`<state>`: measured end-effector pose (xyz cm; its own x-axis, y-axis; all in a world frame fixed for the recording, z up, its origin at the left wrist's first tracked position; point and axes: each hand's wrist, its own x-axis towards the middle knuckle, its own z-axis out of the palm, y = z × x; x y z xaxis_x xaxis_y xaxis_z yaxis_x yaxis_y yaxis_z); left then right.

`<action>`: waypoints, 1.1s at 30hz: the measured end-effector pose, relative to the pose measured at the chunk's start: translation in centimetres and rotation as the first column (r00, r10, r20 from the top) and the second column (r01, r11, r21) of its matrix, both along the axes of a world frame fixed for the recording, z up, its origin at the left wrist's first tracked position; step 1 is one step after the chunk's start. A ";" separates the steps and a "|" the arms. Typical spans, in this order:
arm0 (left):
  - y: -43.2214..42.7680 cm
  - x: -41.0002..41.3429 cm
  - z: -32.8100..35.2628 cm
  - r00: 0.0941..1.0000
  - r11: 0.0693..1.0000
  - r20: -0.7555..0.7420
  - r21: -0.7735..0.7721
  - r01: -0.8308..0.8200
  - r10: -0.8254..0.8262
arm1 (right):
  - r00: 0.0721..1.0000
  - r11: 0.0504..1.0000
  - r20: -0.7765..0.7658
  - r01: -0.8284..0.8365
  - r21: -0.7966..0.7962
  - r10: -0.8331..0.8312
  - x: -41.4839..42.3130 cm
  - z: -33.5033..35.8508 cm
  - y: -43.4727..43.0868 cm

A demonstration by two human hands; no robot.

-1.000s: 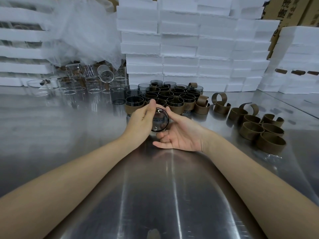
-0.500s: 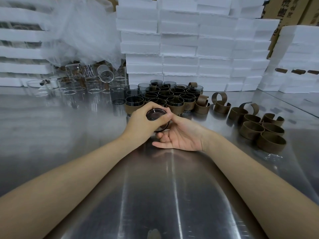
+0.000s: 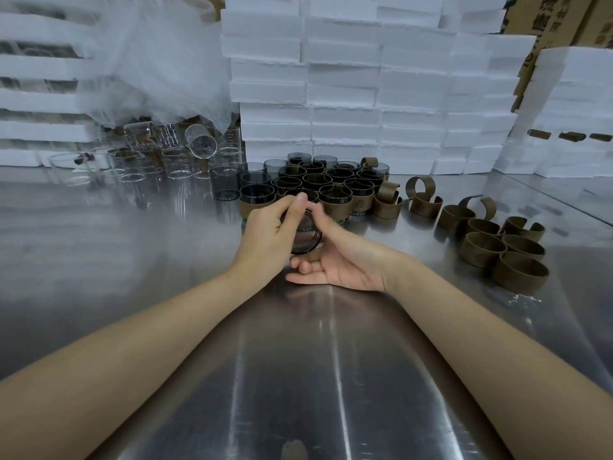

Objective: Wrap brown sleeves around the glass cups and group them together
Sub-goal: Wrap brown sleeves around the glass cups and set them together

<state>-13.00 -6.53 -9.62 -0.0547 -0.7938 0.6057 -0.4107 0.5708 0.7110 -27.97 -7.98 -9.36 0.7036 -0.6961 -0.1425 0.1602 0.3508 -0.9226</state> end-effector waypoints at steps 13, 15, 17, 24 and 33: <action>0.1 0.0 -0.1 0.960 0.929 0.274 -0.335 0.159 -0.065 | 0.806 0.738 0.019 0.551 -0.389 -0.591 -0.3 -0.1 -0.5; 0.4 -0.6 -0.3 0.850 0.924 0.527 -0.319 0.213 -0.014 | 0.749 0.591 -0.009 0.516 -0.620 -0.663 -0.4 -0.6 -0.6; 0.6 -1.2 -0.4 0.779 0.940 0.622 -0.305 0.150 0.077 | 0.685 0.437 -0.088 0.357 -0.826 -0.724 -0.4 -0.9 -0.7; 1.0 -1.2 -0.3 0.821 0.977 0.551 -0.211 -0.034 0.147 | 0.651 0.319 -0.139 0.166 -0.933 -0.746 -0.4 -1.5 -0.5; 0.0 -0.6 -0.4 0.982 0.994 0.186 0.094 -0.052 0.034 | 0.720 0.289 -0.135 0.093 -0.953 -0.680 0.0 -1.7 -0.4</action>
<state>-13.60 -6.49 -9.99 -0.1225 -0.8527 0.5079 -0.5626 0.4813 0.6722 -27.97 -8.37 -11.06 0.3440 -0.7755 0.5294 -0.4858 -0.6294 -0.6065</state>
